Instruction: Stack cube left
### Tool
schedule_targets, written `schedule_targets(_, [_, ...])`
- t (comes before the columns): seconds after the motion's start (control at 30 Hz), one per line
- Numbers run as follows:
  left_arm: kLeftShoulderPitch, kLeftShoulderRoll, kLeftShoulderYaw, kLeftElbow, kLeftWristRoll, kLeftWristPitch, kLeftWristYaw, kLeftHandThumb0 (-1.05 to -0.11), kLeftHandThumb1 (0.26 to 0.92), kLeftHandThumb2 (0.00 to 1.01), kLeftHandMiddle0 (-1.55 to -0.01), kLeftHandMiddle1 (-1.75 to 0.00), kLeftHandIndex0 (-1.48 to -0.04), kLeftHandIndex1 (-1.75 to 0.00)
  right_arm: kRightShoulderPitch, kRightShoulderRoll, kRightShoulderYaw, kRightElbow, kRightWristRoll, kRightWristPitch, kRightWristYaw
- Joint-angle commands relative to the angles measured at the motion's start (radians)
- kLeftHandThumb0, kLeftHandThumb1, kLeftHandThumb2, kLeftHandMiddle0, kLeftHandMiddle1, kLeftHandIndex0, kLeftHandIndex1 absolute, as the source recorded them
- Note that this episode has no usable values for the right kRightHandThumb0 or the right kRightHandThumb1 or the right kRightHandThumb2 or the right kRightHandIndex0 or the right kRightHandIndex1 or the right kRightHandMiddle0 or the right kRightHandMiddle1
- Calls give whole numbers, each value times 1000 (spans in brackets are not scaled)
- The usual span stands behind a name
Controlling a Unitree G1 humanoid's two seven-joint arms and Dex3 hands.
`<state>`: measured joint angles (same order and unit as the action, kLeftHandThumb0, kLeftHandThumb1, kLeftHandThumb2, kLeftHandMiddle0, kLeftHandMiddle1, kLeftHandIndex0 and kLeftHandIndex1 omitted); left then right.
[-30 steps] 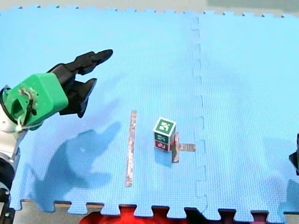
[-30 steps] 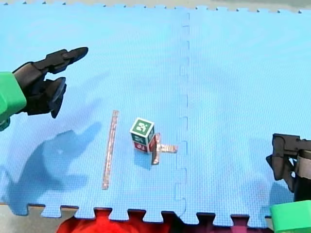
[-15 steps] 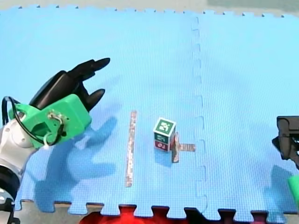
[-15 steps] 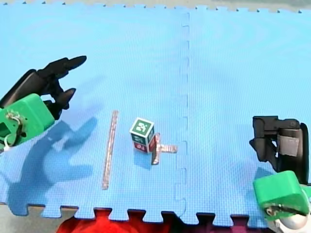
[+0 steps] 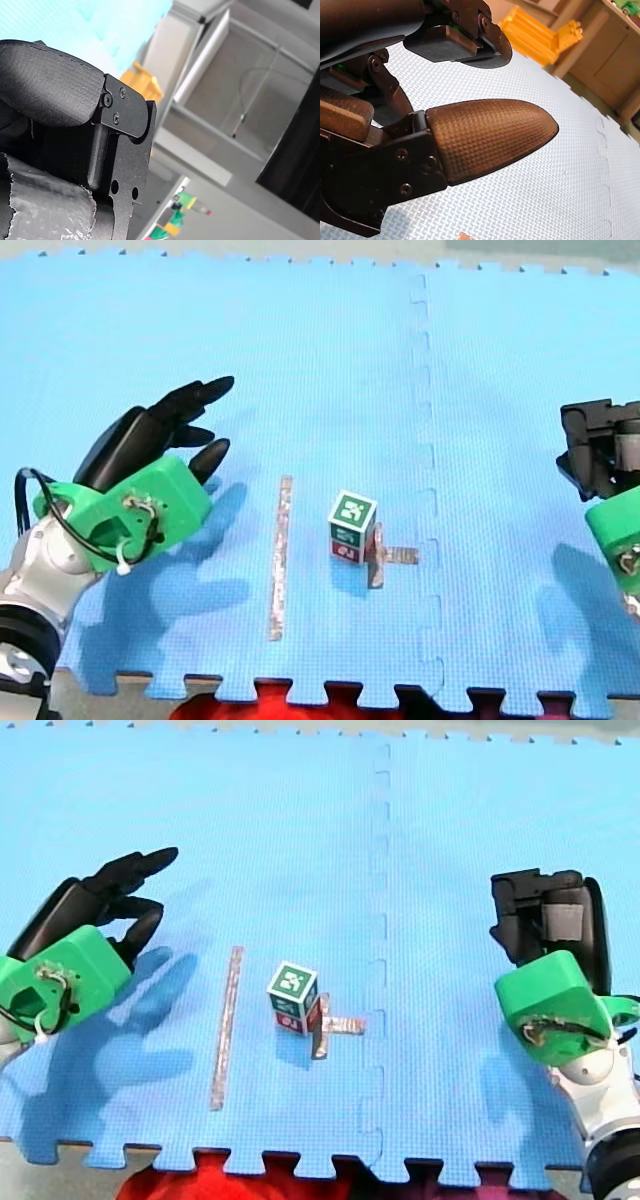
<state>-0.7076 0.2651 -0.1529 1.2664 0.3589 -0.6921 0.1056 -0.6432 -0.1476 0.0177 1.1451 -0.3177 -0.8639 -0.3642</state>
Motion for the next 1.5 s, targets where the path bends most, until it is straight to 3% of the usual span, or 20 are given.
schedule_targets(0.0, [-4, 8, 5, 5, -9, -1, -4, -1048, 921, 706, -534, -121, -421, 0, -16, -6, -1, 18, 15, -12, 10])
schedule_targets(0.2, [-6, 21, 17, 6, -30, -1, -41, -1048, 921, 678, -488, -69, -375, 0, -28, -9, -2, 42, 43, -24, 45])
schedule_targets(0.5, [-16, 33, 20, 5, -37, 1, -66, -1048, 921, 666, -449, -27, -265, 0, -32, -13, 2, 52, 50, -28, 51])
schedule_targets(1.47, [-16, 47, 3, -16, -25, 29, -74, -1048, 921, 658, -452, -16, -242, -2, -9, -19, 13, 50, 47, -41, 36])
